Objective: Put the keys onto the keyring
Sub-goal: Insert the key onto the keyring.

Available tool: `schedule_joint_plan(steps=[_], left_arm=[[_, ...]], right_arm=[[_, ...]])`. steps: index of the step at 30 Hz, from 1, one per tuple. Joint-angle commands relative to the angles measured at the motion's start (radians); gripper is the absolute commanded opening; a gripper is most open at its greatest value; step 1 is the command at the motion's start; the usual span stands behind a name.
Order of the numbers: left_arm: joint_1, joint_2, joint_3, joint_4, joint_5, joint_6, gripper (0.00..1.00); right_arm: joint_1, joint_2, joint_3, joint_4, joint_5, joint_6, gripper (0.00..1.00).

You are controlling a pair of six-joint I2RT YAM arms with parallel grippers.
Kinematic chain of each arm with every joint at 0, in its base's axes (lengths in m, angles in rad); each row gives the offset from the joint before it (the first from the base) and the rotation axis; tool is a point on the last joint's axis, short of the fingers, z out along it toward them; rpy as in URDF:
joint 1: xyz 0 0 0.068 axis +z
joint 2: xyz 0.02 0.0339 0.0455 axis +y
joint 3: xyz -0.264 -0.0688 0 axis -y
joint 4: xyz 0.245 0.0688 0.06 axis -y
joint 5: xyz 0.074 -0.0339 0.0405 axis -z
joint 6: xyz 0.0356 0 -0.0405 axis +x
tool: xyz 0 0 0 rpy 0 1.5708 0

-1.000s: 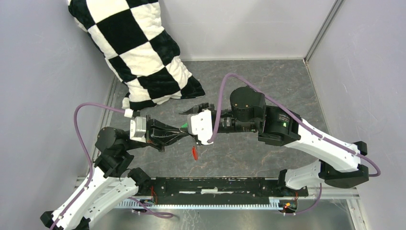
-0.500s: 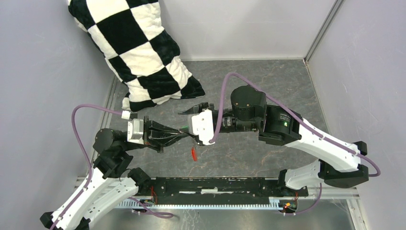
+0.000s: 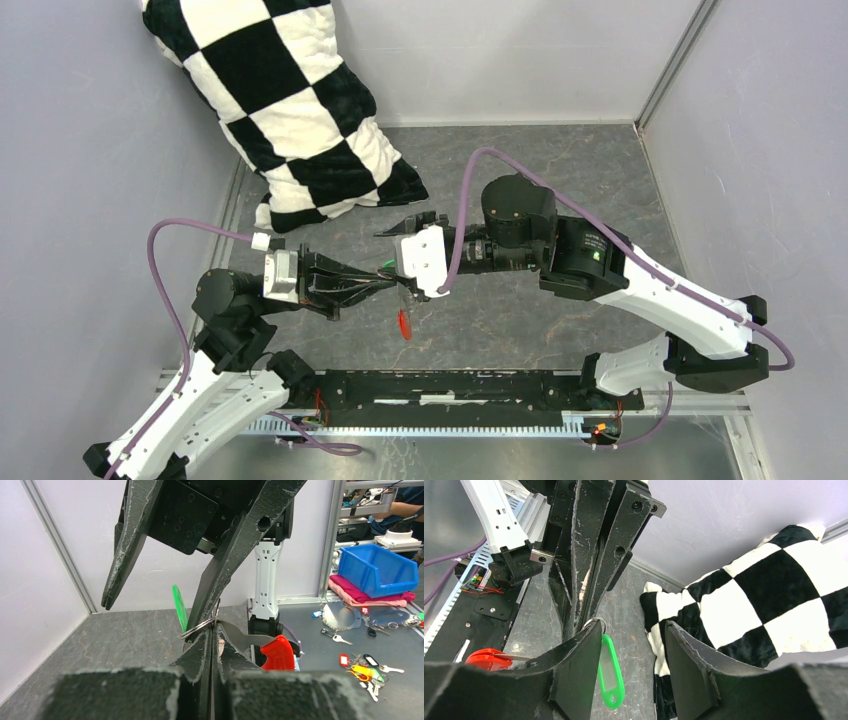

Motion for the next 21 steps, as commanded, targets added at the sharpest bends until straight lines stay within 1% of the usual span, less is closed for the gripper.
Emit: schedule_joint_plan(steps=[1, 8, 21], left_arm=[[0.0, -0.014, 0.068, 0.172, -0.027, 0.009, 0.02], [0.0, -0.017, 0.071, 0.161, -0.042, 0.016, 0.02], [0.0, -0.024, 0.062, 0.148, -0.049, 0.017, 0.02]], right_arm=[[-0.009, 0.025, 0.01, -0.128, -0.037, 0.013, 0.58], [-0.02, 0.02, 0.032, -0.162, -0.054, 0.032, 0.59], [-0.071, 0.004, 0.034, -0.14, -0.116, 0.059, 0.6]])
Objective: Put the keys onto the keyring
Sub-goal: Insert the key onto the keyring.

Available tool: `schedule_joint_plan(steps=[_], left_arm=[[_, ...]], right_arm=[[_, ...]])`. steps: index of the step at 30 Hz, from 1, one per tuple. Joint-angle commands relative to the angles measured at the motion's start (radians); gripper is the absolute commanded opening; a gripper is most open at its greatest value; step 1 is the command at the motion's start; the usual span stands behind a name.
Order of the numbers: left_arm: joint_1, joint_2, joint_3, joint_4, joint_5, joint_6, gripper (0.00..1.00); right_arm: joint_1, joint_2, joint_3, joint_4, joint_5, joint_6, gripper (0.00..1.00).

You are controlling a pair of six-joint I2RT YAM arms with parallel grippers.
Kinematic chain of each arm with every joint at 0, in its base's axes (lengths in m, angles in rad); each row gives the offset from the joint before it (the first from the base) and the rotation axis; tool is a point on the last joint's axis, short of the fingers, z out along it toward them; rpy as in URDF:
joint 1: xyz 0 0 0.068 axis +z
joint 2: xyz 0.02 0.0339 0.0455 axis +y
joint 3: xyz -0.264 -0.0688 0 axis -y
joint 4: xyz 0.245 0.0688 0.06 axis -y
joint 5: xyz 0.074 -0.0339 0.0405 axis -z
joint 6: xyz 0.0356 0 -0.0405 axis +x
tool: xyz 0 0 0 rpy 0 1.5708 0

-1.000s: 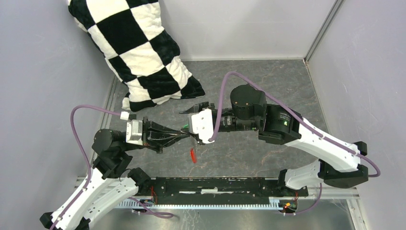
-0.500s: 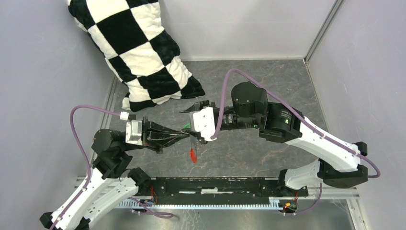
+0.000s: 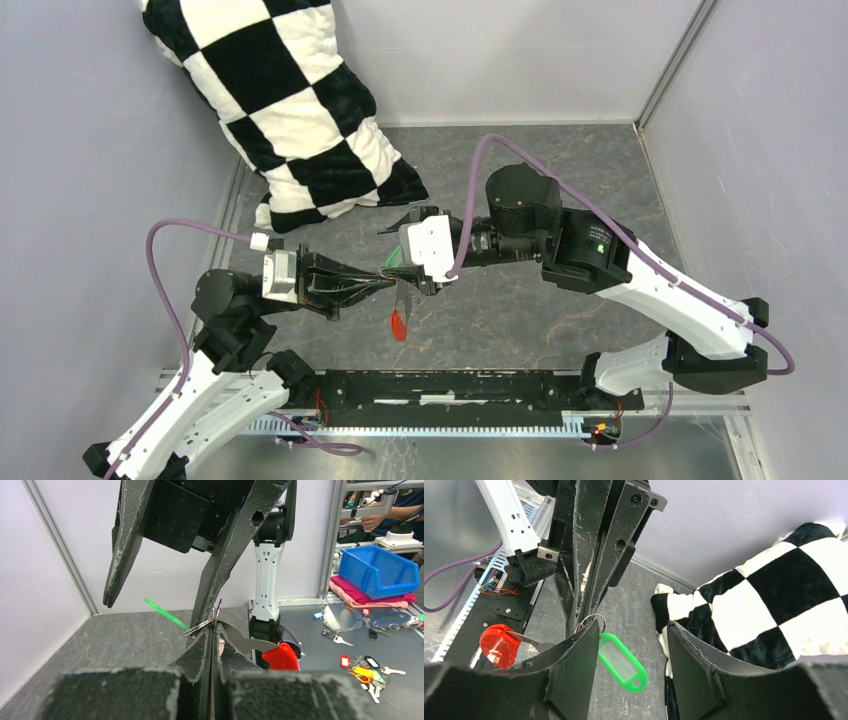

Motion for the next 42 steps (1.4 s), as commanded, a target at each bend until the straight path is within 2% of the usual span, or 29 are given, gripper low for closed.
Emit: schedule_joint_plan(steps=[1, 21, 34, 38, 42], left_arm=[[0.0, -0.023, 0.059, 0.147, -0.046, 0.016, 0.02], [0.0, -0.041, 0.046, 0.135, -0.045, 0.023, 0.02], [0.0, -0.044, 0.039, 0.128, -0.04, 0.021, 0.02], [0.0, -0.051, 0.032, 0.112, -0.062, 0.022, 0.02], [0.0, -0.054, 0.027, 0.094, -0.114, 0.023, 0.02]], right_arm=[[-0.025, 0.0, 0.006, -0.102, -0.051, 0.024, 0.59], [-0.135, 0.007, 0.02, -0.031, -0.274, 0.095, 0.58], [-0.155, 0.007, 0.035, 0.067, -0.259, 0.141, 0.6], [-0.163, 0.014, 0.092, 0.022, -0.227, 0.128, 0.61], [-0.164, -0.024, 0.072, 0.011, -0.194, 0.134, 0.61]])
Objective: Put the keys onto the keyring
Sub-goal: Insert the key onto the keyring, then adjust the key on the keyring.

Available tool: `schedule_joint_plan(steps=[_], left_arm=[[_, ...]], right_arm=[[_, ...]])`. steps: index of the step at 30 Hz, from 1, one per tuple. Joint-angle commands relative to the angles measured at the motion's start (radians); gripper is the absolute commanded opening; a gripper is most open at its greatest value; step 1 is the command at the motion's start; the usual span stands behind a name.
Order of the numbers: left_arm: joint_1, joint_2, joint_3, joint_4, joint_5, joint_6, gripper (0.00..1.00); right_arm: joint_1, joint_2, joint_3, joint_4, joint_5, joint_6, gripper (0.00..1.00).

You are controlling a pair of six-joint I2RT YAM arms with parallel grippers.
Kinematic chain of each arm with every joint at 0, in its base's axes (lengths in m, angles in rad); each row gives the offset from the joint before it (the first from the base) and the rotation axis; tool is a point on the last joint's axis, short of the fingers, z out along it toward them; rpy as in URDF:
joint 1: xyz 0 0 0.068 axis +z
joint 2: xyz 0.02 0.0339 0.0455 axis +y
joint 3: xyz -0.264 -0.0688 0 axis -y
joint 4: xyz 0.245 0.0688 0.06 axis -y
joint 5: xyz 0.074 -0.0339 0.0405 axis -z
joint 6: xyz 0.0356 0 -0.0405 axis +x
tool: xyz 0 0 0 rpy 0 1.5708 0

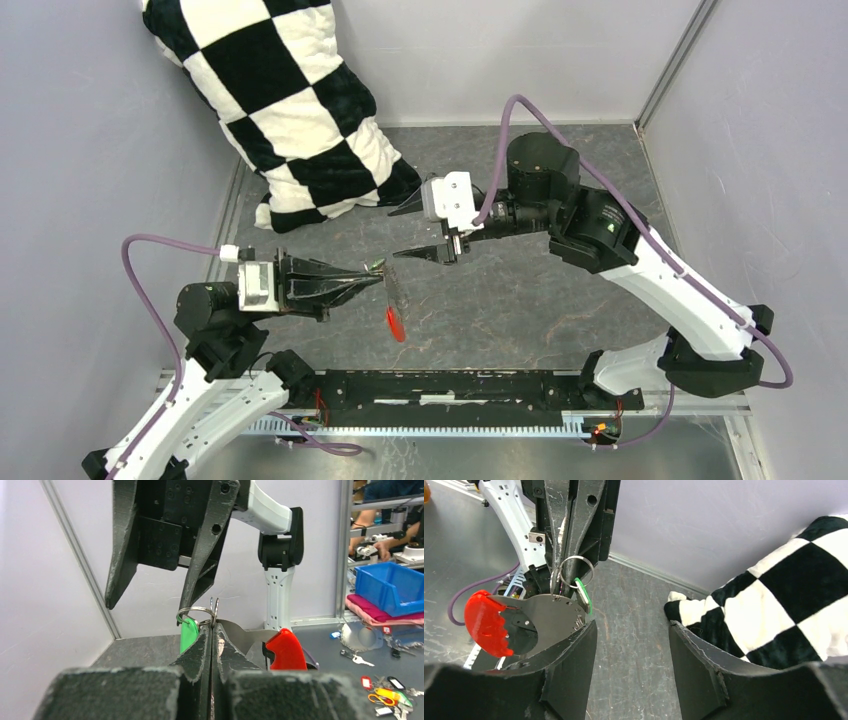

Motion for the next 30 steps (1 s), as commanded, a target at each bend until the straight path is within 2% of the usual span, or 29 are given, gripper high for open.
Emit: schedule_joint_plan(steps=[1, 7, 12, 18, 30], left_arm=[[0.0, -0.01, 0.019, 0.017, -0.094, 0.023, 0.02], [0.0, -0.001, 0.003, -0.029, -0.178, 0.049, 0.02], [0.0, 0.005, -0.012, -0.041, -0.155, 0.068, 0.02], [0.0, 0.005, -0.017, -0.069, -0.115, 0.099, 0.02], [0.0, 0.007, -0.018, -0.078, -0.14, 0.101, 0.02]], right_arm=[[-0.004, -0.051, 0.015, 0.005, 0.049, 0.019, 0.61], [-0.005, -0.067, 0.002, 0.01, 0.005, 0.077, 0.6], [-0.005, 0.019, 0.105, -0.081, -0.046, 0.112, 0.55], [-0.005, 0.022, 0.089, -0.064, -0.071, 0.127, 0.53], [-0.004, 0.048, 0.078, -0.06, -0.119, 0.164, 0.47]])
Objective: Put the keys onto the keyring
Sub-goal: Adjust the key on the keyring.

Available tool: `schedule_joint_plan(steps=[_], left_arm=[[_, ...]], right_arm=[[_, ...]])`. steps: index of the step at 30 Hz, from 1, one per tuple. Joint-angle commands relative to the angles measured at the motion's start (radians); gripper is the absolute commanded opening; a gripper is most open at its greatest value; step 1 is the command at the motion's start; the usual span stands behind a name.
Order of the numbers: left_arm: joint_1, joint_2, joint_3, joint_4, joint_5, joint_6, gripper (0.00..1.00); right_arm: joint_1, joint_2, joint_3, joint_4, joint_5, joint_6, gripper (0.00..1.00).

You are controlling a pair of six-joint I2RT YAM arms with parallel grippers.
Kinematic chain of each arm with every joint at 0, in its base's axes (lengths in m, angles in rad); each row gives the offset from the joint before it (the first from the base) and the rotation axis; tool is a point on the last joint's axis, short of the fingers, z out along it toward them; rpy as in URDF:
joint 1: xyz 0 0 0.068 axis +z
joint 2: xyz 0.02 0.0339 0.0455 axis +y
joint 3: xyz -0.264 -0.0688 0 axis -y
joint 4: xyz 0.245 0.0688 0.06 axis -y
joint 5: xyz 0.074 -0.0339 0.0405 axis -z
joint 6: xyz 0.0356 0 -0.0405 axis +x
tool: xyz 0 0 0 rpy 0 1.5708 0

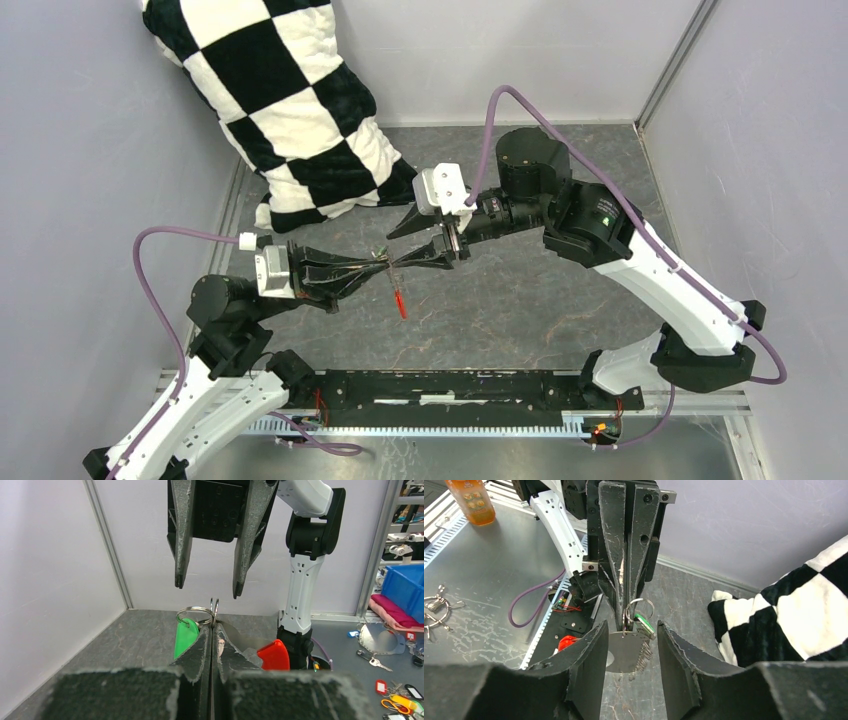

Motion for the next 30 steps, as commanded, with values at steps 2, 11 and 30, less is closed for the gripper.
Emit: schedule_joint_plan(steps=[2, 11, 30], left_arm=[[0.0, 0.004, 0.002, 0.023, -0.021, 0.066, 0.02], [0.0, 0.003, 0.003, 0.023, -0.025, 0.065, 0.02], [0.0, 0.0, -0.008, 0.001, -0.048, 0.077, 0.02]], right_arm=[[0.0, 0.016, 0.008, 0.035, -0.032, 0.048, 0.45], [-0.002, 0.03, -0.001, 0.041, -0.01, 0.062, 0.4], [-0.001, -0.048, -0.167, 0.184, 0.031, 0.075, 0.2]])
